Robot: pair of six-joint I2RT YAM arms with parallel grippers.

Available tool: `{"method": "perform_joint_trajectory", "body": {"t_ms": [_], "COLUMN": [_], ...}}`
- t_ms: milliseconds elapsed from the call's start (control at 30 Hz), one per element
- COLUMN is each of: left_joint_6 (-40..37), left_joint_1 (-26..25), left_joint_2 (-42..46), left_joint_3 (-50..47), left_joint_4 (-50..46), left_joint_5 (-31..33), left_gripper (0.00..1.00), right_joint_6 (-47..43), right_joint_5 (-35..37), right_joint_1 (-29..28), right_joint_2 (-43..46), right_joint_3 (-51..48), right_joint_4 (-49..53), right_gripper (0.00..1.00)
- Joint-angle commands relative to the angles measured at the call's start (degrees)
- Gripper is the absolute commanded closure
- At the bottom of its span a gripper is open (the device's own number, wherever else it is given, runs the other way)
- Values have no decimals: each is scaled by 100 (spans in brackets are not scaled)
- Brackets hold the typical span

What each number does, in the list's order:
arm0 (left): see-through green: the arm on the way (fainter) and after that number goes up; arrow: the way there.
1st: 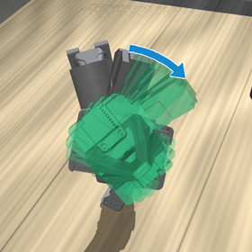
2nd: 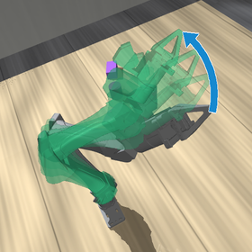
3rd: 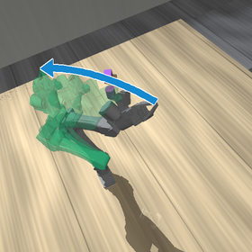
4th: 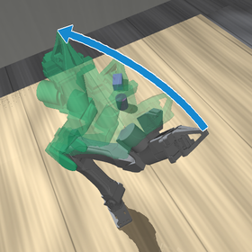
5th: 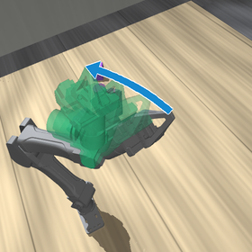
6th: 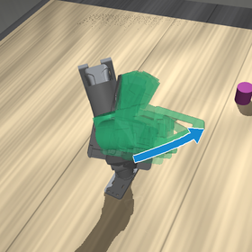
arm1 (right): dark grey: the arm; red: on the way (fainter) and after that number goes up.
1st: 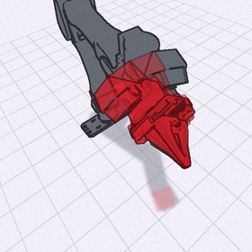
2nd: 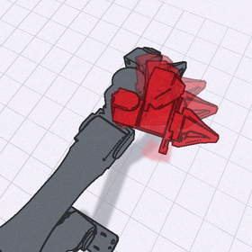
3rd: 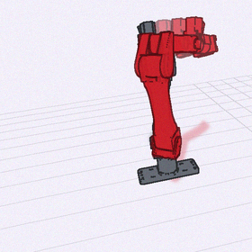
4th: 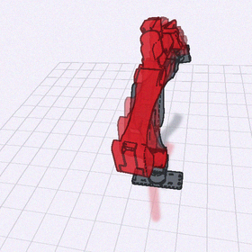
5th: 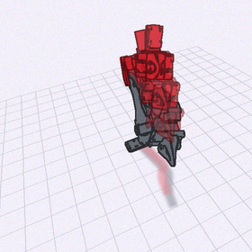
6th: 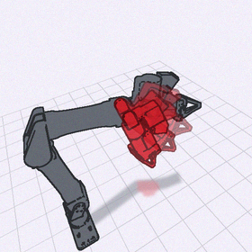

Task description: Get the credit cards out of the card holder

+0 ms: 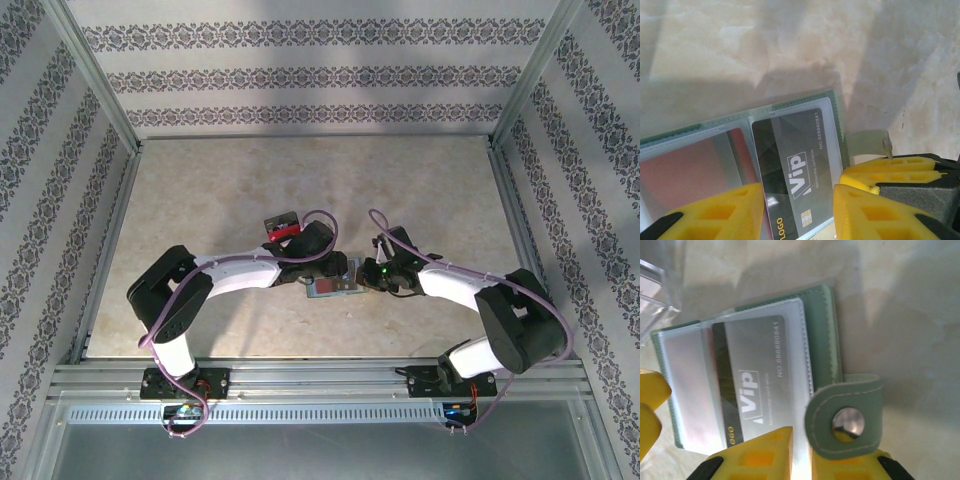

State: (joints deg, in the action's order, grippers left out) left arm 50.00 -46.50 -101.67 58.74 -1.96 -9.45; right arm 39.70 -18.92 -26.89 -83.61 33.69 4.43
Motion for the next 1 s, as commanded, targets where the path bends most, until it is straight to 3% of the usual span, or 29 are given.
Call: {"method": "perform_joint_trajectory", "body": {"t_ms": [0, 167, 600, 967], "left_joint_6": [69, 163, 309, 414], "left_joint_1": [-8, -8, -8, 18], "left_joint_2": [-145, -343, -599, -424], "left_joint_3": [131, 175, 201, -152], "left_joint_4": [-59, 158, 544, 1062], "left_joint_5": [-112, -308, -541, -514], "left_gripper": [55, 49, 49, 69], "right_joint_6": [-129, -147, -147, -103], "right_joint_5": [144, 205, 244, 272], "right_joint_1": [-53, -61, -128, -132], "right_joint_2": [-172, -318, -366, -316], "right_joint_3": [85, 67, 76, 34], "right_joint_4": [23, 55, 41, 58], "right_gripper": [85, 87, 88, 88]}}
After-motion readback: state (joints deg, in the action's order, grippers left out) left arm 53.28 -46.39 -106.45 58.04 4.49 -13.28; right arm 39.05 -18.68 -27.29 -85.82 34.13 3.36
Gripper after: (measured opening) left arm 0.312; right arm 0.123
